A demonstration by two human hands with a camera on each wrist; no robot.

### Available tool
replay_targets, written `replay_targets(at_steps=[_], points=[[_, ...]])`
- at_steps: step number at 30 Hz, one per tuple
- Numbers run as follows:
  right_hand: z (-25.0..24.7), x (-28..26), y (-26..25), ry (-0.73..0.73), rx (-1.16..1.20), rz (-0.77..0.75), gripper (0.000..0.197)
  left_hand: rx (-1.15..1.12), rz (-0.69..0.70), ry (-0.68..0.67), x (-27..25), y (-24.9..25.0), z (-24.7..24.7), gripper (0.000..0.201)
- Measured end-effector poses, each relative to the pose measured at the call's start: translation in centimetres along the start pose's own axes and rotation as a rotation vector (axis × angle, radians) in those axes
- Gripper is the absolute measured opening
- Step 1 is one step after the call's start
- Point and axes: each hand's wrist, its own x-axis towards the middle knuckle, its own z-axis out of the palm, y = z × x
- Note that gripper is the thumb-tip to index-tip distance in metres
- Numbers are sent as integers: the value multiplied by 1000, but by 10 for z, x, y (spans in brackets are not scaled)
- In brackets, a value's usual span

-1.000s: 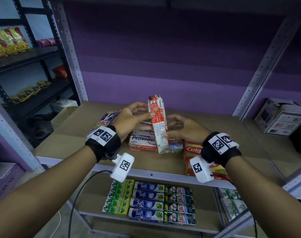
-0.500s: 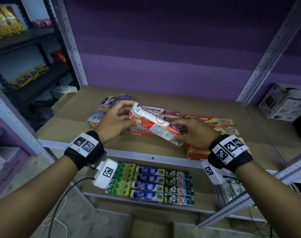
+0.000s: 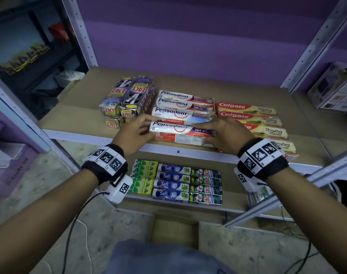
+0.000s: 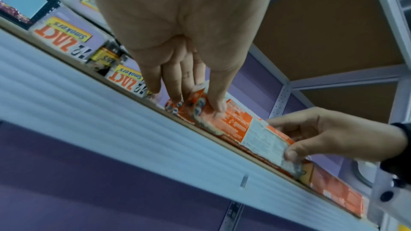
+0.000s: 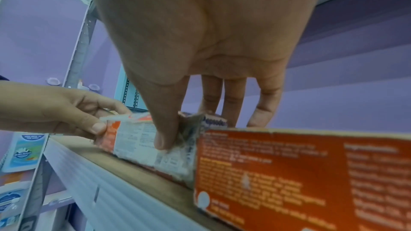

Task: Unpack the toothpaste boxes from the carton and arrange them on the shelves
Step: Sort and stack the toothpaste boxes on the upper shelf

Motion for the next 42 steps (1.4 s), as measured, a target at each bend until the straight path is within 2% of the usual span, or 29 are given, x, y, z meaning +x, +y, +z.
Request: replay_targets(at_steps=[7, 12, 16, 19, 22, 25, 27, 32, 42], points=[[2, -6, 3, -61, 14, -12, 51, 82, 7, 41, -1, 4, -2, 27], [0, -9, -2, -152, -73, -29, 49, 90, -36, 63, 2, 3, 3, 27], [-19, 6, -8, -243, 26, 14, 37, 87, -62, 68, 3, 6, 3, 28], [-33, 36, -11, -170, 87, 26, 27, 99, -88, 63, 4, 9, 0, 34], [-39, 79, -5, -124, 21, 29, 34, 114, -121, 78, 6, 11, -1, 54], [-38, 122, 1, -204, -37, 162, 43, 122, -120, 106, 5, 10, 1, 75], [-35, 143, 5, -233, -23, 249, 50, 120, -112, 110, 4, 9, 3, 82], [-19, 162, 7, -274, -28, 325, 61, 97, -118, 100, 2, 7, 5, 84], [-14, 155, 3, -277, -63, 324, 52, 35, -107, 85, 3, 3, 5, 85]])
